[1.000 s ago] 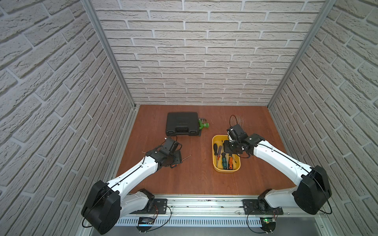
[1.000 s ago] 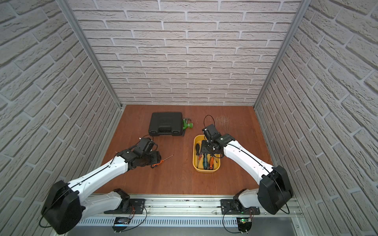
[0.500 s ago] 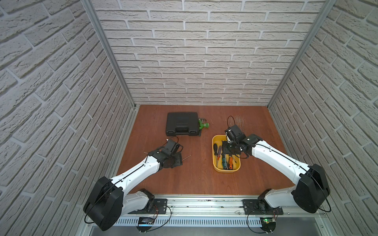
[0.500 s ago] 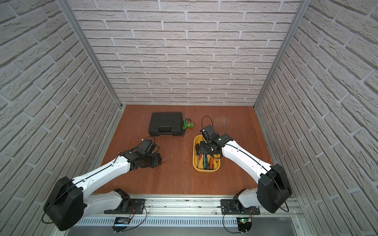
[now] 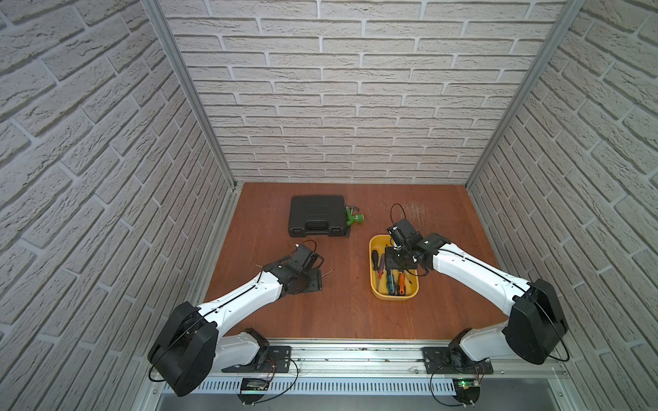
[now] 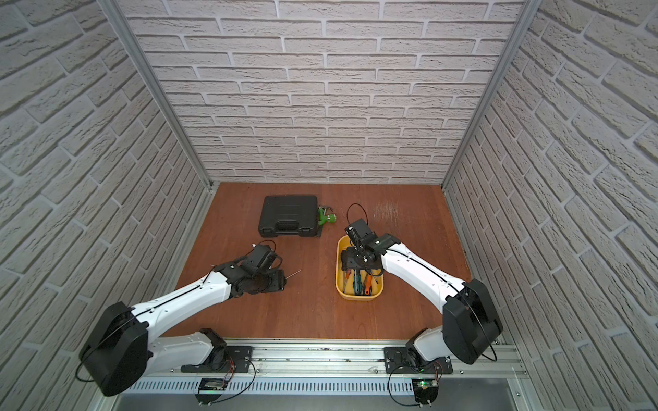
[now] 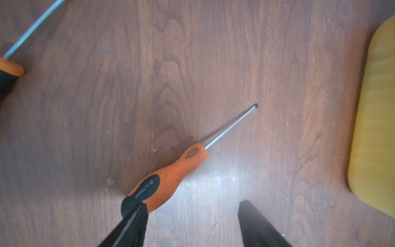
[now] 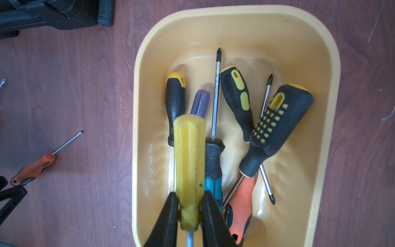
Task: Put the screwdriver on the desktop into the storage box
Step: Place the screwdriver in the storage box.
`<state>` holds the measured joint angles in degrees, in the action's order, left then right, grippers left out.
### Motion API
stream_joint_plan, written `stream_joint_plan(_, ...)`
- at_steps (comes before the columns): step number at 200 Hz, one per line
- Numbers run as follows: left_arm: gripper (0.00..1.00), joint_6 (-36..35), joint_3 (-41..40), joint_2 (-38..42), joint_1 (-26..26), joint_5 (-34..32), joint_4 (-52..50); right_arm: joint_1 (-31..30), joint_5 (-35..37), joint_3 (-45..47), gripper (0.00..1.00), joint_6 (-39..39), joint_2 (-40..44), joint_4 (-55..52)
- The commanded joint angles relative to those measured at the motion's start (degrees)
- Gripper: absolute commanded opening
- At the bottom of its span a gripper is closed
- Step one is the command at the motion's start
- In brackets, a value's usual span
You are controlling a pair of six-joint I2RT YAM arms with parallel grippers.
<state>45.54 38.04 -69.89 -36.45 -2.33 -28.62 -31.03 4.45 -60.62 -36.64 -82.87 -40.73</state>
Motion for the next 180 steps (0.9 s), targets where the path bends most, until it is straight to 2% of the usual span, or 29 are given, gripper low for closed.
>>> stream_joint_plan(1,0.73,-1.07,-1.39,-0.13,-0.23,-1.70,0.17,-0.38,1.29,0.33,0.03,0.09,-0.45,1.00)
stream_joint_plan(60,0.71,-0.89,-1.84,-4.34,-0.20,-3.21,1.20,-0.44,1.17,0.24,0.06,0.00,-0.63,1.23)
stream_joint_plan(94,0.64,-0.82,-1.41,-6.30,-0.28,-2.53,2.12,-0.44,1.25,0.65,0.09,0.00,-0.78,1.41)
stream_joint_plan(136,0.58,-0.65,-0.83,-4.24,-0.62,-1.92,1.27,-0.42,2.37,0.75,0.16,0.33,-1.54,1.27)
stream_joint_plan(153,0.57,-0.83,-0.38,-4.20,-0.63,-2.07,0.89,-0.44,2.74,0.77,0.21,0.50,-1.98,1.30)
stream_joint_plan(180,0.55,-0.80,-0.10,-4.29,-0.62,-2.24,0.61,-0.43,2.83,0.07,0.36,1.12,-3.25,0.82)
